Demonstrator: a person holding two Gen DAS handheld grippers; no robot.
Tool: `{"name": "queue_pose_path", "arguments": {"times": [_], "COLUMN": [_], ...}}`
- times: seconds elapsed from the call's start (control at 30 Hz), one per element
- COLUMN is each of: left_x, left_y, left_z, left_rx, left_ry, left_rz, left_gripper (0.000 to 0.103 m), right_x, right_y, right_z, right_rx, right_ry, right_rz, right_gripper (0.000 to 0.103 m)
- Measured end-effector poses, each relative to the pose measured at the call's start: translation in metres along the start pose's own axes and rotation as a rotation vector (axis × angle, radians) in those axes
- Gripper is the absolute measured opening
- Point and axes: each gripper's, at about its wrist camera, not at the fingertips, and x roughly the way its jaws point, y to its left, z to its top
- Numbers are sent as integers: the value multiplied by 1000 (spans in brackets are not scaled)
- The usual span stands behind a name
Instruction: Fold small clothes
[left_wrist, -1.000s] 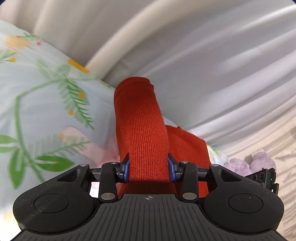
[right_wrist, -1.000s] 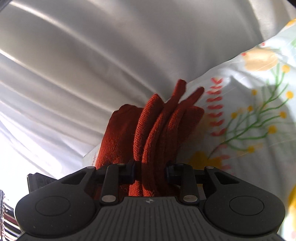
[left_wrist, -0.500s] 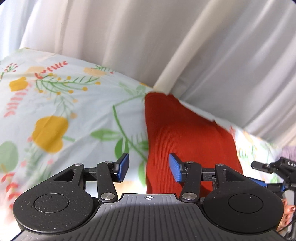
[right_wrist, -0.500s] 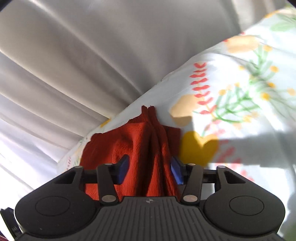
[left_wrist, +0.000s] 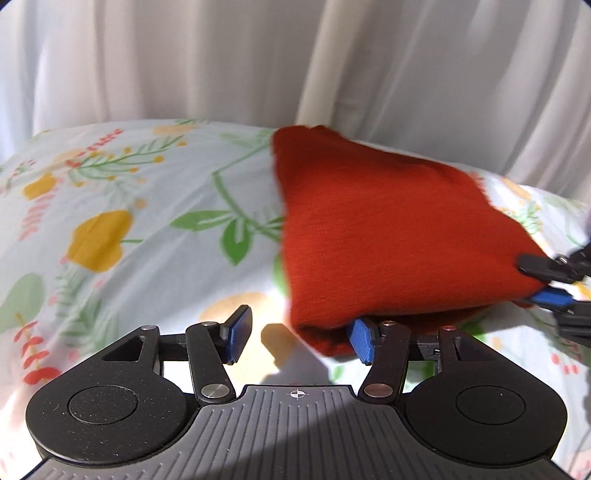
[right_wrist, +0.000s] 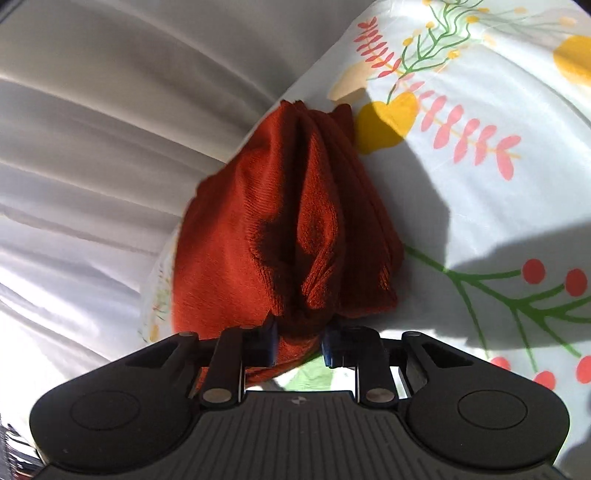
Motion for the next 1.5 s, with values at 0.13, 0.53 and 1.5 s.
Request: {"name": "queue_pose_path", "arguments": {"times": [0.13,0.53,1.5], "left_x": [-5,-16,122], "left_y": [21,17,-11], "left_z": [-1,67,125], "left_rx": [-101,-209,-249], "left_ry": [96,-106,-95], "left_rz": [-30,10,118], "left_gripper": [67,80,91], "right_x": [-11,-21,151], "right_y": [-18,84,94], "right_z": [8,-11,63], "right_rx": [-5,-575,-783], "right_ry": [-27,-237,-333], "right_rz": [-98,-333,-529], "right_gripper": [19,34,34]}}
